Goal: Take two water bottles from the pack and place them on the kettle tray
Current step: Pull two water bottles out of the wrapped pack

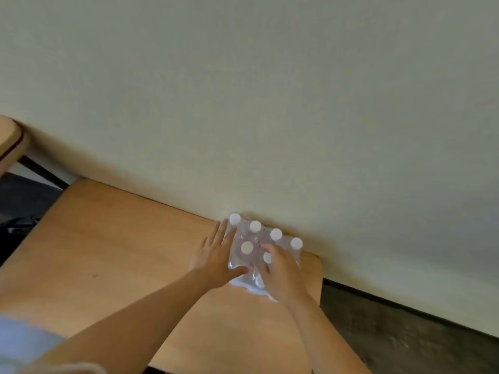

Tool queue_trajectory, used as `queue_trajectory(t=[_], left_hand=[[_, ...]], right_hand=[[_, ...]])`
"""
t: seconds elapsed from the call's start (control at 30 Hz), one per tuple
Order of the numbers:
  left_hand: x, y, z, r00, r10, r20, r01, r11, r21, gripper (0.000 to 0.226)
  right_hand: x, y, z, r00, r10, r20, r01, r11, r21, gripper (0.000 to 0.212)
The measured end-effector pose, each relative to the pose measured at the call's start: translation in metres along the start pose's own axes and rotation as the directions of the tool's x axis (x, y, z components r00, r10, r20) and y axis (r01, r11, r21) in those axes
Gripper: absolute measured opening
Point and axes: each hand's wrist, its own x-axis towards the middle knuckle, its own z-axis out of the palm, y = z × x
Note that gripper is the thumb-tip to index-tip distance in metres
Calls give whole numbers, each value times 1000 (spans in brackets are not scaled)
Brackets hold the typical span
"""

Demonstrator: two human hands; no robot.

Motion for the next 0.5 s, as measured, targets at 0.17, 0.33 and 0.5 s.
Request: queue_trajectory(t=[0.17,0.33,0.5], left_hand=[[24,-15,18,988,151,-24,-146,979,146,124],[31,-20,37,978,198,-65,-190,975,112,123],[34,-22,43,968,228,-108,-220,973,74,120]], right_hand=[[37,-11,20,995,-100,-21,95,980,-178,35],[55,-5,45,998,-56,4,53,921,-386,41],[62,2,66,999,-30,-36,13,918,-395,40]])
